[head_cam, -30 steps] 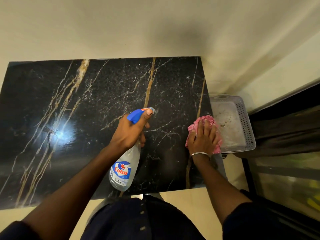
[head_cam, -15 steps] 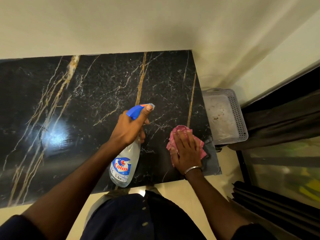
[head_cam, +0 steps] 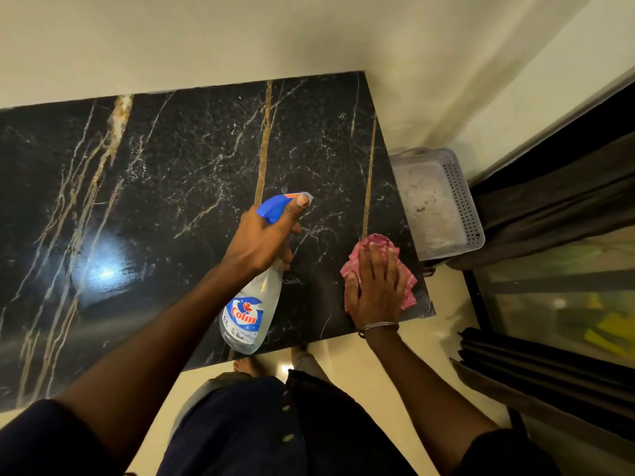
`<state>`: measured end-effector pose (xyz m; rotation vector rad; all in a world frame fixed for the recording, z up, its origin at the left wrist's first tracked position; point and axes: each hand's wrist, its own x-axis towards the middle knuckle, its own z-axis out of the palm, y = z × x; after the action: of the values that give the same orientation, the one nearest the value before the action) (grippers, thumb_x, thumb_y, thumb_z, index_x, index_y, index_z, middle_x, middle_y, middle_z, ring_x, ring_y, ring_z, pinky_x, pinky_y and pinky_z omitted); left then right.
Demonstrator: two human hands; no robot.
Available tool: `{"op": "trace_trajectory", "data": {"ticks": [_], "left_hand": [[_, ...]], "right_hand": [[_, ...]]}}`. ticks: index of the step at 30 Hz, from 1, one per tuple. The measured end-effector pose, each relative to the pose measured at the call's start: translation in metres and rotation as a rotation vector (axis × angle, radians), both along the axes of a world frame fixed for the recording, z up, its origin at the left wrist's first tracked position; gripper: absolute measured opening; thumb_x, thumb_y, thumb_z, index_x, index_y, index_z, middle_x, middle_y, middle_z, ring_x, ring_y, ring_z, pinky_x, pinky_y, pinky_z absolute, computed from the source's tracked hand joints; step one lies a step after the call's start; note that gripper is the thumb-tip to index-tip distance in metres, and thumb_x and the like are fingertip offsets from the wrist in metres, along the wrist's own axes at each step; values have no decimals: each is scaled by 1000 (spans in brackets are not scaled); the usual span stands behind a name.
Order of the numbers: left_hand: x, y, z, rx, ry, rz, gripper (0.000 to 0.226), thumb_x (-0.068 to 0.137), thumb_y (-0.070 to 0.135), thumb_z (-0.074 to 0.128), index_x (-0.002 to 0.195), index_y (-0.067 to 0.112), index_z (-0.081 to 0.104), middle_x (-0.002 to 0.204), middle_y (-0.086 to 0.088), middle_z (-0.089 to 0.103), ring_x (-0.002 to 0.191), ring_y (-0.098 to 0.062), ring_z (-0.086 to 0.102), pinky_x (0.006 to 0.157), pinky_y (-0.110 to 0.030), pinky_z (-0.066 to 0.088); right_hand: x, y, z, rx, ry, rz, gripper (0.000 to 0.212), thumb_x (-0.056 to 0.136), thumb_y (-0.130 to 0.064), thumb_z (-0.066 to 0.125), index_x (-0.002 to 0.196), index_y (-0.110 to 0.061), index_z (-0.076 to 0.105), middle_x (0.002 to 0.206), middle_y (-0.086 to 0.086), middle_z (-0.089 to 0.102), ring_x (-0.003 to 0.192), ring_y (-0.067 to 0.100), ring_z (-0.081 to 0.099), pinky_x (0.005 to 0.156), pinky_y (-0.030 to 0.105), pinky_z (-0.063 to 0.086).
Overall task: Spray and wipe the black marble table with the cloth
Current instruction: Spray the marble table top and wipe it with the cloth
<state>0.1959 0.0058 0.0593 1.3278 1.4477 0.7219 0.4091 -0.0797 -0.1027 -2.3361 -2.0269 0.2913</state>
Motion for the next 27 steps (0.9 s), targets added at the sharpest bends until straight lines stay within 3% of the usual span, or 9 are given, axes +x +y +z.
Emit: {"op": "trace_trajectory", "data": {"ticks": [5,8,16,19,22,24,27], "left_hand": [[-5,0,-9,-16,3,-37,47,95,57,43,113,19,63,84,-9,69,45,-19,65,47,-26,51],[-13,-5,-13,-15,0,-46,49,96,56,43,120,18,63,85,-9,70,46,-19,65,47,-24,51],[-40,-28,-13,53,-6,-39,42,100,49,44,119,18,65,83,-10,69,46,-19,65,47,-20,50],[-51,-39,-11,60,-2,-28,42,99,49,43,120,19,64,83,-6,69,46,-18,65,48,-20,51],[-61,-49,-11,62,-10,-11,41,98,50,45,106,16,66,79,-4,68,46,-19,65,49,-23,52],[-66,-56,-9,63,-26,9,36,97,52,46,98,22,66,76,-4,67,46,-23,65,48,-25,51],[-74,-63,-6,70,-24,48,36,95,57,46,104,30,68,74,-1,68,46,-27,66,49,-28,52]], "right_hand": [[-3,-20,-3,-14,-21,194,62,99,-50,29,153,-22,27,159,6,27,149,31,16,117,53,18],[19,-17,-1,-15,-41,260,62,98,-49,28,154,-22,25,160,6,25,149,31,14,117,53,20],[57,-5,0,23,-51,-114,57,99,-45,26,152,-22,29,158,5,28,146,30,24,111,52,30],[34,-20,-3,36,-55,-179,57,100,-44,26,152,-21,30,158,5,29,146,32,22,112,54,26],[-8,-42,-3,35,-59,-150,58,100,-46,27,152,-22,29,158,6,29,146,34,21,113,58,22],[-44,-56,-5,14,-41,-90,60,98,-47,31,153,-23,28,157,8,31,145,35,24,113,59,21],[-106,-72,2,-73,73,119,60,94,-46,33,150,-24,34,152,9,38,140,36,33,108,60,29]]}}
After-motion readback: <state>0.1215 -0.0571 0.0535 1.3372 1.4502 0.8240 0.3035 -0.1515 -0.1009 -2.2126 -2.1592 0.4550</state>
